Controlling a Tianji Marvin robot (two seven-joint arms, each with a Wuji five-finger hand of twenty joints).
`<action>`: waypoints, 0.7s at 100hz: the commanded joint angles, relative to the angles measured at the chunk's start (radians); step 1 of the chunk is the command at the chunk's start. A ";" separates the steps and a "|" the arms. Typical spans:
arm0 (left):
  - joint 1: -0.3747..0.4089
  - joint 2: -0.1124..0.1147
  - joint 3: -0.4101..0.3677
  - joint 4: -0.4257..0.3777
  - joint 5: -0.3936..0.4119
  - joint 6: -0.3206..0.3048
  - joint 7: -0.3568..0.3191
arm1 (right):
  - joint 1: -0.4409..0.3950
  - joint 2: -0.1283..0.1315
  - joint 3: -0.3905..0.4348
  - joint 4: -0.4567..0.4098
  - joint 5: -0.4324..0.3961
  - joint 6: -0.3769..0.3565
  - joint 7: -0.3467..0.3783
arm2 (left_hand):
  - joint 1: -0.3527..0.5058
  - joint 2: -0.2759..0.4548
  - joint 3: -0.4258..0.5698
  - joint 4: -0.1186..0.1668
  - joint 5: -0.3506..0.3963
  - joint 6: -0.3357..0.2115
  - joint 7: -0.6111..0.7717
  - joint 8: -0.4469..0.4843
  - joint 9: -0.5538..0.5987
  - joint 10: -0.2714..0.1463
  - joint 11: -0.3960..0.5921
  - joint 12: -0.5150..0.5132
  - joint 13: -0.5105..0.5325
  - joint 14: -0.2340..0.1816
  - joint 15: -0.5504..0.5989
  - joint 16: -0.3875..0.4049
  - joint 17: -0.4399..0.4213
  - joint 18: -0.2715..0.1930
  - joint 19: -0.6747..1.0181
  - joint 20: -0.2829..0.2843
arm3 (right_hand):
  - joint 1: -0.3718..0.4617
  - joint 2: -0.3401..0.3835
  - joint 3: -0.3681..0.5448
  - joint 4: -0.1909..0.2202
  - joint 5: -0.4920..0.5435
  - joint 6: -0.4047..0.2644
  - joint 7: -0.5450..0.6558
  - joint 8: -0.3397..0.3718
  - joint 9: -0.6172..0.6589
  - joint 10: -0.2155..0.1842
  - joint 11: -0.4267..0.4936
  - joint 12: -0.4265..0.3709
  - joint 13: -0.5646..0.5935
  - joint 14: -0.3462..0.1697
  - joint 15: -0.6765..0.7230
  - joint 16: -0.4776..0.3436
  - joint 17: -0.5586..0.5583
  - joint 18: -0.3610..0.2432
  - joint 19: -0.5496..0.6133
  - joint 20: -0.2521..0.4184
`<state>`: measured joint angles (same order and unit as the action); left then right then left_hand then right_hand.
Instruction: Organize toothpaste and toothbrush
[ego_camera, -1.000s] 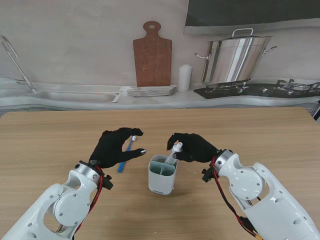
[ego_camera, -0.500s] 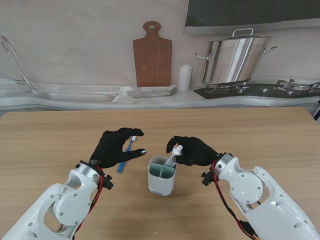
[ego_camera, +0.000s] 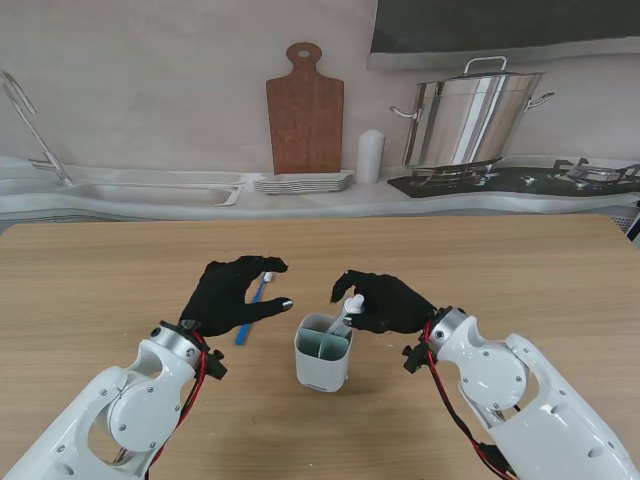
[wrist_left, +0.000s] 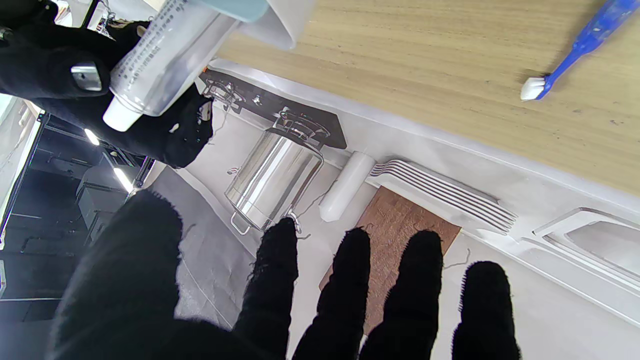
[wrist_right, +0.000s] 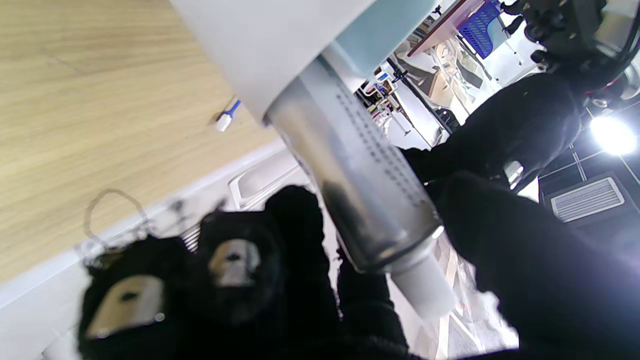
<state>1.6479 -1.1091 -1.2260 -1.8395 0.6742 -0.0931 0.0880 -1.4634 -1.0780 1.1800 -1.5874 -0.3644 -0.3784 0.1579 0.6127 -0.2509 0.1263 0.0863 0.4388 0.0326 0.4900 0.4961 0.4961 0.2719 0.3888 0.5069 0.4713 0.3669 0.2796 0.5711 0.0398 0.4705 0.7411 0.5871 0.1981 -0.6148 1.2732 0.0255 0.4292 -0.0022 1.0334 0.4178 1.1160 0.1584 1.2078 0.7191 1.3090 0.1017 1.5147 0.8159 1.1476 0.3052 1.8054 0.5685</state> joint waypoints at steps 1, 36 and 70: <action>0.003 -0.002 0.000 -0.011 0.000 -0.004 -0.017 | -0.013 -0.002 0.001 -0.004 -0.003 0.000 0.014 | 0.010 0.017 0.012 -0.004 0.016 -0.019 0.000 0.007 0.024 -0.013 -0.012 -0.039 0.009 -0.008 -0.004 -0.002 -0.004 0.010 0.006 -0.008 | -0.038 -0.018 -0.016 -0.010 -0.046 0.010 -0.002 0.000 -0.005 0.062 0.000 -0.003 0.001 0.003 -0.004 -0.012 -0.001 0.007 0.009 -0.010; 0.002 -0.001 0.002 -0.011 0.001 -0.002 -0.019 | -0.018 0.000 0.006 -0.002 0.009 -0.017 0.021 | 0.010 0.016 0.012 -0.004 0.017 -0.020 0.001 0.007 0.025 -0.014 -0.012 -0.040 0.011 -0.008 -0.004 -0.002 -0.010 0.011 0.000 -0.012 | -0.114 -0.040 -0.130 -0.064 -0.131 0.030 -0.016 -0.016 -0.040 0.067 -0.011 -0.017 0.000 0.023 -0.035 -0.028 -0.032 0.030 -0.009 -0.012; 0.000 -0.001 0.003 -0.010 0.000 -0.001 -0.021 | -0.021 0.002 0.017 -0.003 0.007 -0.025 0.030 | 0.011 0.016 0.012 -0.004 0.018 -0.019 0.001 0.007 0.026 -0.012 -0.013 -0.040 0.011 -0.008 -0.005 -0.002 -0.009 0.010 -0.002 -0.012 | -0.174 -0.083 -0.165 -0.121 -0.169 0.037 -0.016 -0.028 -0.065 0.060 -0.009 -0.021 0.001 0.018 -0.051 -0.036 -0.050 0.018 -0.011 -0.005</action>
<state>1.6453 -1.1085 -1.2235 -1.8378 0.6757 -0.0936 0.0843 -1.4718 -1.0735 1.1956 -1.5870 -0.3510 -0.4051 0.1786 0.6128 -0.2509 0.1263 0.0864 0.4388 0.0325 0.4900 0.4962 0.4961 0.2716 0.3888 0.5069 0.4714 0.3669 0.2796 0.5711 0.0398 0.4706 0.7412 0.5759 0.0664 -0.6746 1.1156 -0.0391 0.2980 0.0264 1.0144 0.3962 1.0667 0.1814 1.1961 0.7055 1.3062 0.1209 1.4614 0.7900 1.0977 0.3324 1.7809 0.5571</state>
